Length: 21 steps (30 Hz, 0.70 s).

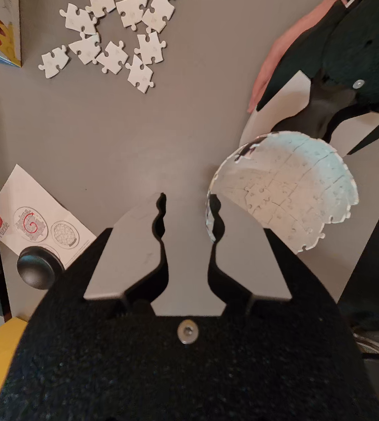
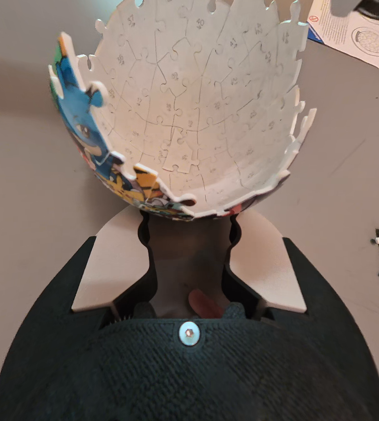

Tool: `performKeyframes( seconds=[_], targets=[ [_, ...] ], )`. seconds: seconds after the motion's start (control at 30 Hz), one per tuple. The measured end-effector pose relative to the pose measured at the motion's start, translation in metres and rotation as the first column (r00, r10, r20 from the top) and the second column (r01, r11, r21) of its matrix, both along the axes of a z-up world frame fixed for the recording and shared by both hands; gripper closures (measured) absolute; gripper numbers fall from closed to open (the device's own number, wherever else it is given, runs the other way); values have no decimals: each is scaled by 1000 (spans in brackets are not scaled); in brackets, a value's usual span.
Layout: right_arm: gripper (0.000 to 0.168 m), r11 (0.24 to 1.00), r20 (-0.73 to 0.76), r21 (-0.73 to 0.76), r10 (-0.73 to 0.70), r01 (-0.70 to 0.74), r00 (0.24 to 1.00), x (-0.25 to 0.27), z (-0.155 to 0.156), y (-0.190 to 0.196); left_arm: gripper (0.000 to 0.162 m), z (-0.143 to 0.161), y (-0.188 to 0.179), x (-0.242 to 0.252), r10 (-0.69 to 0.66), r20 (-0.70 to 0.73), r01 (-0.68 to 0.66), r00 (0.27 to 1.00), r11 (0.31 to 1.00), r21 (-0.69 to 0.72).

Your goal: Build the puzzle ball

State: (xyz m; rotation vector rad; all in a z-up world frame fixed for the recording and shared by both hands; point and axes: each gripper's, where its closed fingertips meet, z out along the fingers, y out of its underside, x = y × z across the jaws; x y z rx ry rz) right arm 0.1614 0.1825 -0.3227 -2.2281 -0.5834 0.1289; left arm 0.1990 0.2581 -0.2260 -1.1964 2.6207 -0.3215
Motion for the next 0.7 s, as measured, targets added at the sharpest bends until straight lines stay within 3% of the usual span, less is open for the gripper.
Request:
performKeyframes(
  seconds=[0.2, 0.43, 0.7],
  targets=[
    [81, 999, 17, 8, -52, 52, 998, 12, 0, 0, 116, -3, 16, -11, 62, 9, -62, 998, 998, 30],
    [70, 1000, 9, 5, 4, -4, 1000, 7, 0, -8, 119, -15, 17, -22, 77, -29, -77, 997, 997, -14],
    [70, 998, 36, 31, -47, 46, 998, 14, 2, -1, 118, -9, 13, -12, 83, 56, -82, 995, 996, -24]
  ],
)
